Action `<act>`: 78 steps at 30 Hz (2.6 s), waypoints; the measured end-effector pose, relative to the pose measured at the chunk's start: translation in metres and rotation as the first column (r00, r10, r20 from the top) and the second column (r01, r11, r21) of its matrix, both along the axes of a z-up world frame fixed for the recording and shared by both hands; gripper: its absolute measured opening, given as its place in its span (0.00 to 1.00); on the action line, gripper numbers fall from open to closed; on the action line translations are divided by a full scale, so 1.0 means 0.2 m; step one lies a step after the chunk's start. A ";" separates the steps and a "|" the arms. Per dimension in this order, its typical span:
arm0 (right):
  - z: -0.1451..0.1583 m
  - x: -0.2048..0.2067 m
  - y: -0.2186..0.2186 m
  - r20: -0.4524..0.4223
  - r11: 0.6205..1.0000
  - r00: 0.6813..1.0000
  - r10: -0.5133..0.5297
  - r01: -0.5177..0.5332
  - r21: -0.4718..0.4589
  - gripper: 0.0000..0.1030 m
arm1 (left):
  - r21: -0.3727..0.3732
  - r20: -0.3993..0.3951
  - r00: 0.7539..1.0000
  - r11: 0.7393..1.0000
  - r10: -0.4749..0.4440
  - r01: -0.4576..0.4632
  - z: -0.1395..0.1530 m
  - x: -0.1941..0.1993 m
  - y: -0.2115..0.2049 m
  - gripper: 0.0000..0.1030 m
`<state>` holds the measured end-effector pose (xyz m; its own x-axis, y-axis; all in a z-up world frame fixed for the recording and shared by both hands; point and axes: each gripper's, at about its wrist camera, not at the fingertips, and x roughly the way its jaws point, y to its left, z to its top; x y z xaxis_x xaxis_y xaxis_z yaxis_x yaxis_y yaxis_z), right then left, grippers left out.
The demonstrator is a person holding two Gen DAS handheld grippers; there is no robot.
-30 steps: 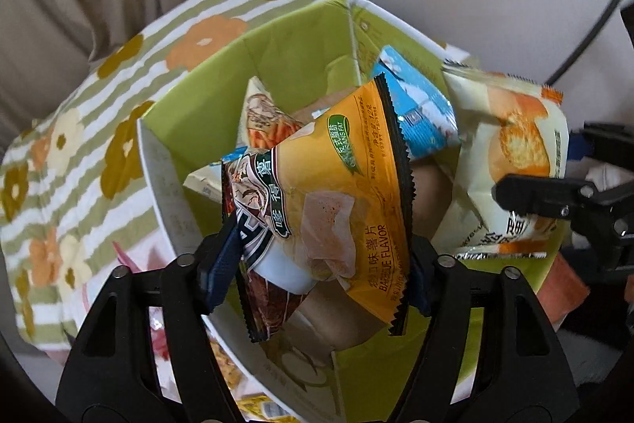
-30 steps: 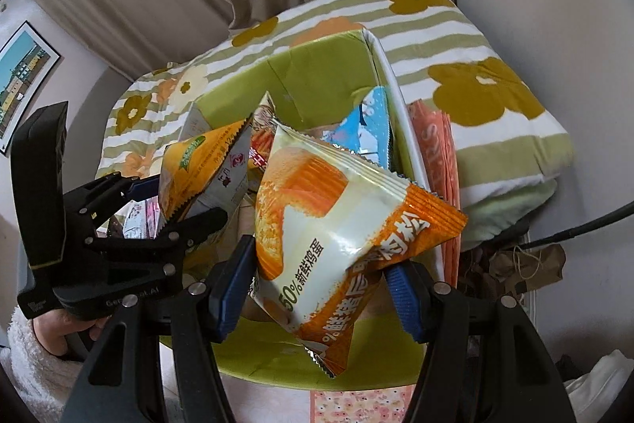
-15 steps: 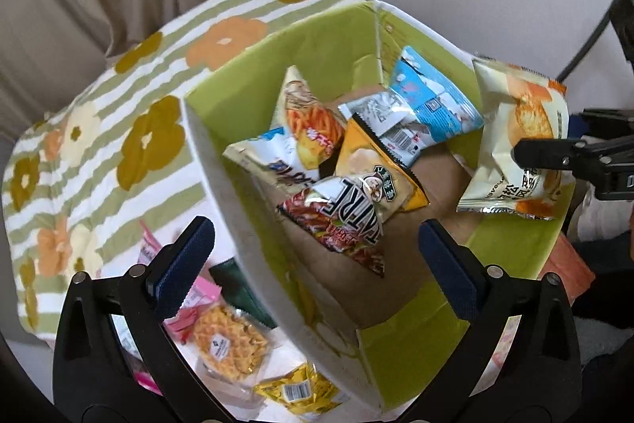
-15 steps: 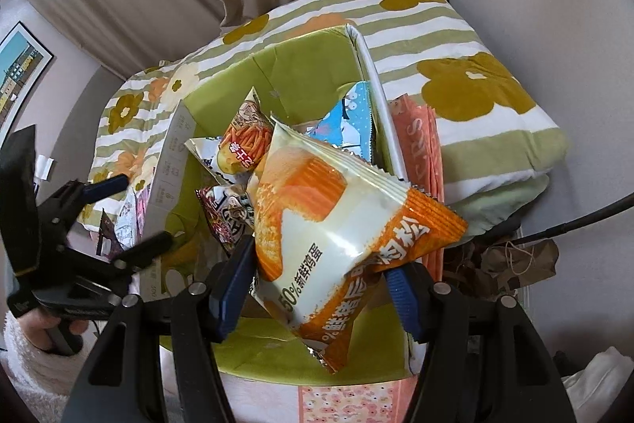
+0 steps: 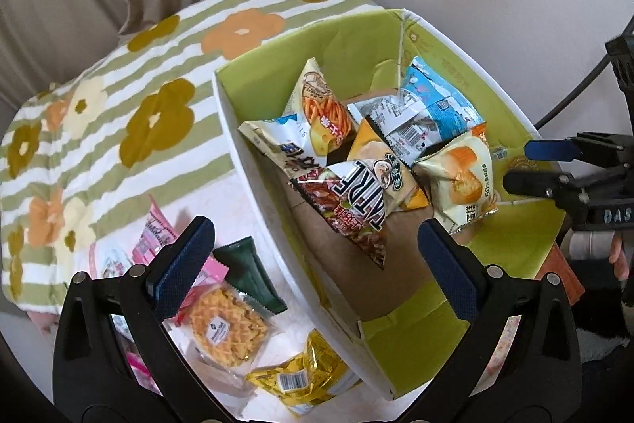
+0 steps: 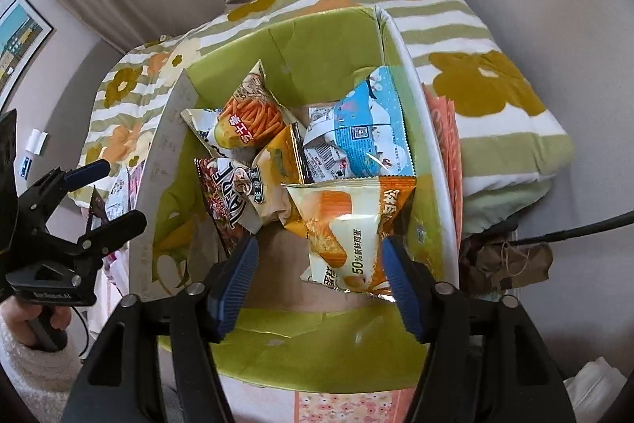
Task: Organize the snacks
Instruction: 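Withdraw both tools from the box back toward the remaining snacks, then grasp the pink strawberry bag with the left tool while the right tool grasps the white packet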
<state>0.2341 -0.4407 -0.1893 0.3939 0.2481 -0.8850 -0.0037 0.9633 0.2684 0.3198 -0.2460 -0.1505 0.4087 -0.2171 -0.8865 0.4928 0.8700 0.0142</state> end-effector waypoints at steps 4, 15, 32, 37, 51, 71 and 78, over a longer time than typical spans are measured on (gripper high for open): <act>0.02 -0.04 0.00 0.015 1.000 1.000 0.000 0.000 0.008 0.68 | -0.019 -0.001 1.000 1.000 0.020 -0.020 0.02 -0.03 0.03 0.99; 0.35 -0.13 0.15 0.209 0.997 0.975 0.078 -0.076 -0.019 0.68 | -0.087 0.075 0.984 0.984 0.164 -0.157 0.24 -0.22 0.24 0.99; 0.36 -0.26 0.64 0.357 0.920 0.863 0.356 -0.390 0.025 0.93 | -0.073 0.096 0.818 0.824 0.567 -0.562 0.25 -0.77 1.05 0.99; 0.32 -0.34 0.85 0.340 0.888 0.841 0.422 -0.458 0.031 0.93 | -0.066 0.059 0.816 0.818 0.576 -0.572 0.14 -0.83 1.24 0.99; -0.06 -0.30 1.47 0.145 0.892 0.883 0.447 -0.453 0.008 0.93 | -0.027 -0.082 0.941 0.943 0.328 -0.331 -0.23 -0.69 1.49 0.99; -0.52 -0.13 1.75 -0.063 0.885 0.886 0.459 -0.462 -0.057 0.79 | -0.057 -0.074 0.994 0.995 0.077 -0.082 -0.61 -0.50 1.53 0.92; -0.58 -0.10 1.77 -0.071 0.851 0.850 0.521 -0.524 -0.023 0.79 | 0.020 -0.058 0.997 0.999 0.043 -0.042 -0.71 -0.44 1.45 0.83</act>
